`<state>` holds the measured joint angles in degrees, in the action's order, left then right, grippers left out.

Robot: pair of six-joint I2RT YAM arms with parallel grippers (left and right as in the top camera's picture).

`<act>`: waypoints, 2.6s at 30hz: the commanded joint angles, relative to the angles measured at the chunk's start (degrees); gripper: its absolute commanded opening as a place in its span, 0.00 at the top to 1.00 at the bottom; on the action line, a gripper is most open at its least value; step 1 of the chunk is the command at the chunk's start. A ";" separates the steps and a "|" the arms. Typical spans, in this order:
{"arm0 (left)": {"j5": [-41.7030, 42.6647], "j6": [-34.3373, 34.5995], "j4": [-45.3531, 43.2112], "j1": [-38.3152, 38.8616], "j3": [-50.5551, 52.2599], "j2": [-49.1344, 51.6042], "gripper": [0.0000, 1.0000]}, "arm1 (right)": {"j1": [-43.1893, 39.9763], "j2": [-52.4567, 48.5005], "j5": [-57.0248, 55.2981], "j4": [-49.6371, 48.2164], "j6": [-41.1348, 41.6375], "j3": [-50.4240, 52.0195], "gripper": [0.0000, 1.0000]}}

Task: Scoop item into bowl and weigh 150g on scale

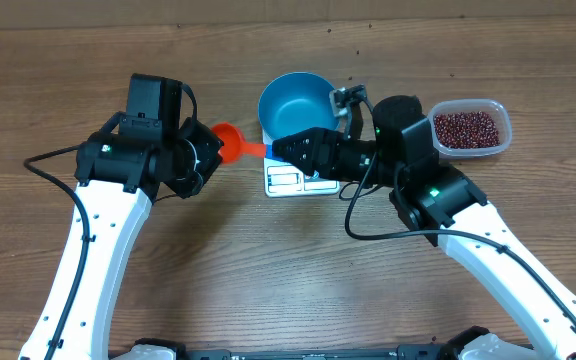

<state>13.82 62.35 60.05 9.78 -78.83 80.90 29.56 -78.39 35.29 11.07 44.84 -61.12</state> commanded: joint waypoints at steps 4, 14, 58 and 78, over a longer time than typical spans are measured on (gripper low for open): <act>5.77 0.70 -0.66 0.48 0.33 -0.31 0.96 | 1.22 -0.50 -0.55 -0.92 0.13 -1.46 0.58; 8.72 -0.66 -0.72 0.48 0.33 -0.31 0.96 | 1.25 -0.50 -0.52 -0.90 0.11 -1.46 0.70; 7.98 -0.59 -0.13 0.42 0.33 -0.31 0.50 | 1.22 -0.50 -0.74 -0.90 0.11 -1.46 0.93; -6.82 -19.17 -1.77 0.37 0.33 -0.31 0.01 | 0.22 -0.50 -2.67 2.82 -1.84 -1.46 0.96</act>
<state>9.98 50.13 59.27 9.78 -78.78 80.90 30.35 -78.39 33.41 13.52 43.57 -61.12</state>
